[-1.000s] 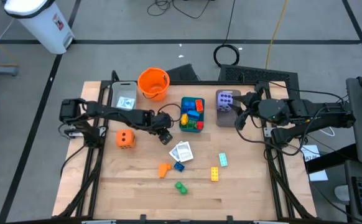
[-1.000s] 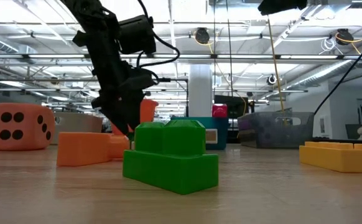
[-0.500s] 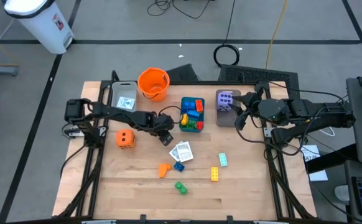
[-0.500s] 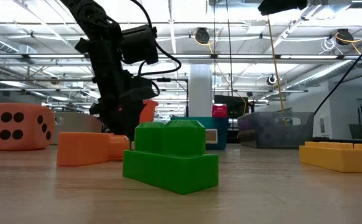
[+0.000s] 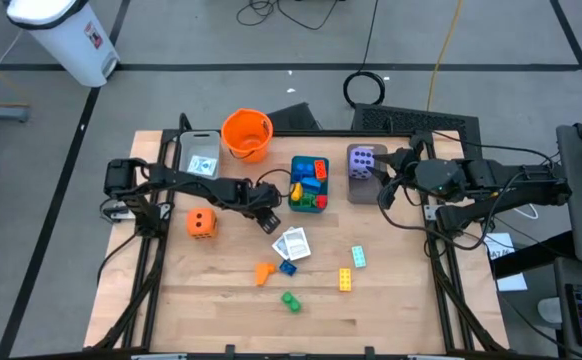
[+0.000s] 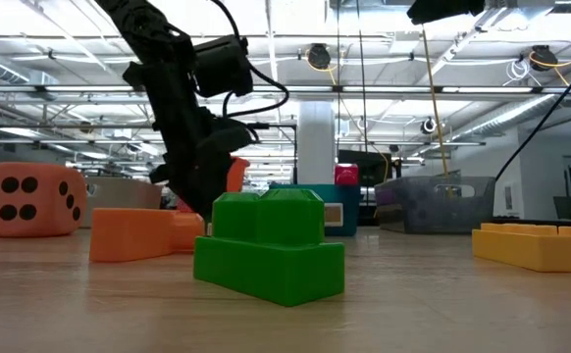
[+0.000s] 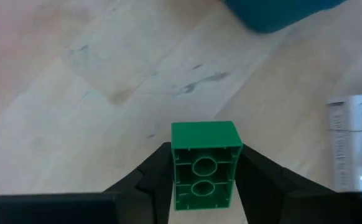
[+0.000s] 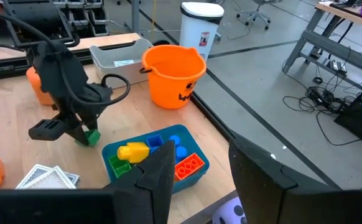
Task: Pick & Place Toys
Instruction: Put the green game piece into the blue bin
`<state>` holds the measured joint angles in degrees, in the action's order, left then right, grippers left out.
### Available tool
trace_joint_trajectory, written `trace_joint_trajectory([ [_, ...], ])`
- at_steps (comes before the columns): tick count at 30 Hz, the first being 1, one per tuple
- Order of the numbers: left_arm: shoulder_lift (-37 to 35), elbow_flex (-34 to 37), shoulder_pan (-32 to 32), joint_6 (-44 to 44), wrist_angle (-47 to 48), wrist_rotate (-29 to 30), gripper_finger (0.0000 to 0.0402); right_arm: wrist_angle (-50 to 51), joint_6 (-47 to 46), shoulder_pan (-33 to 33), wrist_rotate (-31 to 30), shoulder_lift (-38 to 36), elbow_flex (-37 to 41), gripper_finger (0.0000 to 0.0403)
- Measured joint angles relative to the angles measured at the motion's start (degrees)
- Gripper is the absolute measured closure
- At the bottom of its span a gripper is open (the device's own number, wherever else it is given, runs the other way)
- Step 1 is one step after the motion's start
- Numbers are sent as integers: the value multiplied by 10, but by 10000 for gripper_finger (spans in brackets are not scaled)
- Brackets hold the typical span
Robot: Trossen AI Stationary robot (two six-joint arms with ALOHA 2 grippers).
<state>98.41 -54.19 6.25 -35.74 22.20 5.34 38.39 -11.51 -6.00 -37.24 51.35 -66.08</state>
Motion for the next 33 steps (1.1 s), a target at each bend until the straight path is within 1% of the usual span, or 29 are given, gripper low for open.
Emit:
trace_joint_trajectory([
  [2, 0, -3, 2, 4, -9, -12, 256, 0, 0, 0, 0, 0, 0, 259],
  [4, -3, -13, 5, 17, -5, -19, 247, 0, 0, 0, 0, 0, 0, 259],
  [8, -26, -55, 14, 62, 23, -24, 238, 0, 1, 0, 0, 0, 0, 259],
  [14, -66, -160, 32, 165, 97, -24, 254, 0, 2, 0, 0, 0, 0, 259],
  [19, -74, -256, 51, 212, 102, -24, 243, -3, 2, 0, 0, 1, 0, 259],
  [22, -60, -297, 64, 237, 99, -24, 240, -7, 2, 0, 0, 5, 0, 259],
  [24, -43, -309, 74, 241, 100, -26, 244, -9, 2, 0, 0, 9, 0, 259],
  [28, -5, -313, 91, 238, 104, -63, 251, -9, 2, 0, 0, 16, 0, 259],
  [33, 51, -314, 94, 249, 87, -107, 241, -8, 2, 0, 0, 25, 0, 259],
])
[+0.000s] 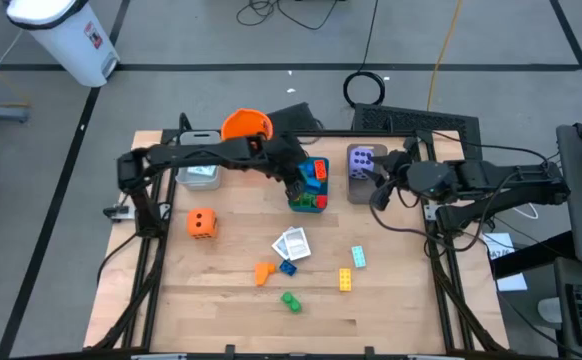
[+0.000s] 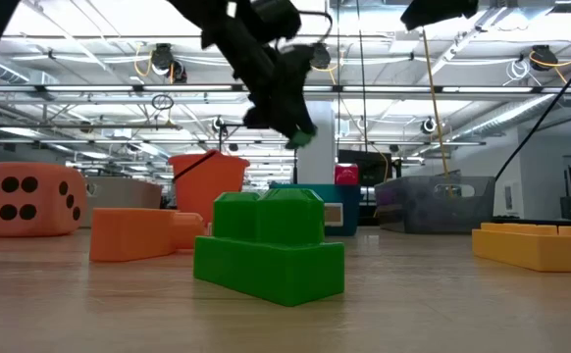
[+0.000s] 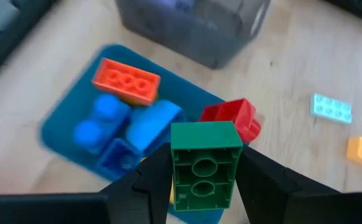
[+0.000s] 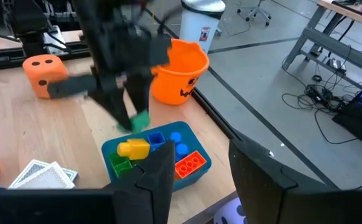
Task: Pick & Place Toys
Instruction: Put the green game piece into the blue bin
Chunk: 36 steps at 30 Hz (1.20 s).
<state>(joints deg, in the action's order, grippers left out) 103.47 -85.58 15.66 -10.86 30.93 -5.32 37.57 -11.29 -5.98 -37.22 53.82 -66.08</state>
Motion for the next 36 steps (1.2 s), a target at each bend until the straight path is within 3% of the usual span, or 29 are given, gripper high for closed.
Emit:
trace_joint_trajectory([
  [7, 66, 0, -10, -6, -31, -28, 249, 1, 0, 0, 0, 4, 0, 259],
  [15, 108, 0, -14, -17, -40, -36, 229, 4, 0, 0, 0, 4, 0, 259],
  [28, 101, -24, -7, -31, -64, -57, 225, 4, 0, 0, 18, 4, 0, 259],
  [36, 99, -68, -5, -7, -31, -12, 189, 4, -15, 0, 18, 4, 0, 259],
])
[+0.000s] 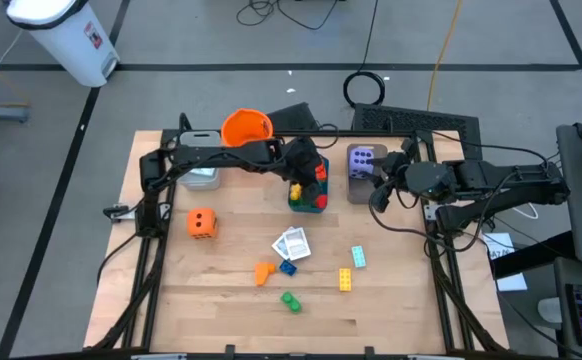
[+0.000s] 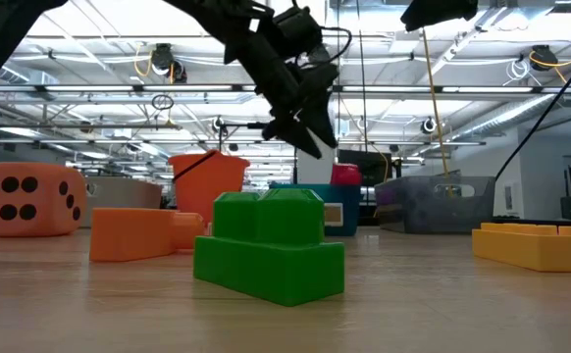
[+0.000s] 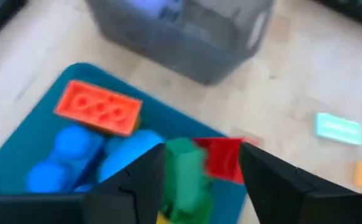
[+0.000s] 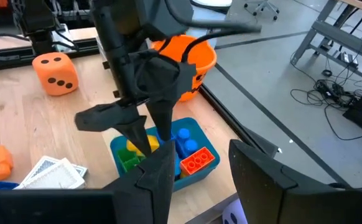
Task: Pick & Place Toys
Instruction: Put the green game piece into the blue bin, then put the light blue game piece into the blue bin
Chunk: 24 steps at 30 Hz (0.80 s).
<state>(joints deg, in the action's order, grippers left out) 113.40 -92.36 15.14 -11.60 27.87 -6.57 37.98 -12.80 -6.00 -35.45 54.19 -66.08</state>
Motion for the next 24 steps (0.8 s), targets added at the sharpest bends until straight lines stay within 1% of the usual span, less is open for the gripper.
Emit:
trace_joint_trajectory([
  [4, 1, 0, 1, -1, 27, 17, 159, 0, -7, 0, 0, 0, 0, 259],
  [7, -8, 1, 3, -7, 34, 0, 145, 0, -15, 0, 11, 0, 0, 259],
  [10, -37, 1, 5, -22, 28, -21, 141, -1, -14, 0, 27, 0, 0, 259],
  [16, -150, 1, 6, -22, 20, -45, 149, -29, -11, 0, 27, 0, 0, 259],
  [22, -276, 1, -4, -20, 5, -45, 147, -125, -15, 0, 28, 0, 0, 259],
  [24, -311, 1, -12, -18, -8, -54, 147, -164, -15, 0, 50, 0, 0, 259],
])
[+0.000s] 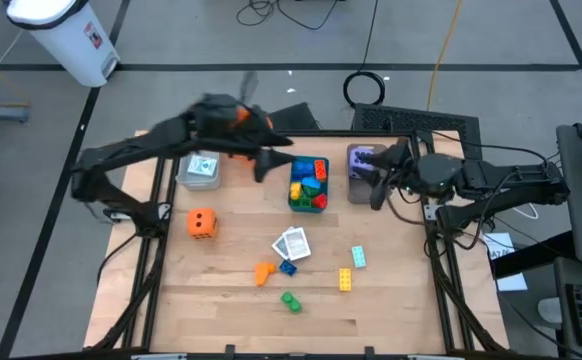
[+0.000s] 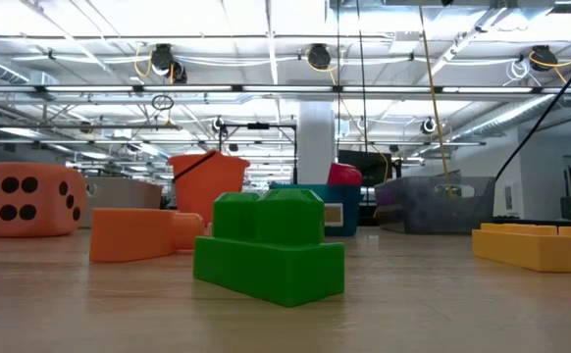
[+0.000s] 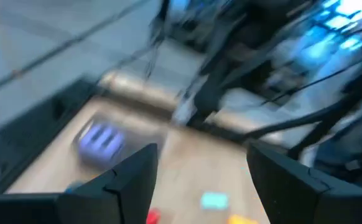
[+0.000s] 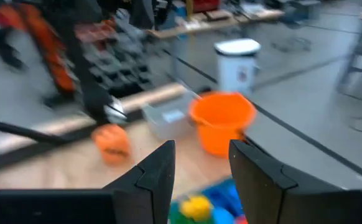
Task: Pick & Place Toys
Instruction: Put the light blue game piece into the blue bin
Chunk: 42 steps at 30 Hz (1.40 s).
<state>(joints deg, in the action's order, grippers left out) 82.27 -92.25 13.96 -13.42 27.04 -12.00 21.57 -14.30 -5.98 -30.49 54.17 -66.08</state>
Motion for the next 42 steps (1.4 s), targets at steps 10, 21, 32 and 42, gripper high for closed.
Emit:
trace_joint_trajectory([
  [10, -74, 5, -80, 51, -43, -32, 149, -95, -77, -10, 97, 30, -33, 259],
  [21, -72, 141, -136, 18, -152, -60, 149, 115, -222, -107, 99, 181, -209, 259],
  [32, -73, 180, -137, 13, -154, -107, 149, 273, -546, -211, 111, 274, -223, 259],
  [42, -73, 180, -136, 8, -154, -107, 149, 448, -793, -232, 111, 339, -161, 259],
])
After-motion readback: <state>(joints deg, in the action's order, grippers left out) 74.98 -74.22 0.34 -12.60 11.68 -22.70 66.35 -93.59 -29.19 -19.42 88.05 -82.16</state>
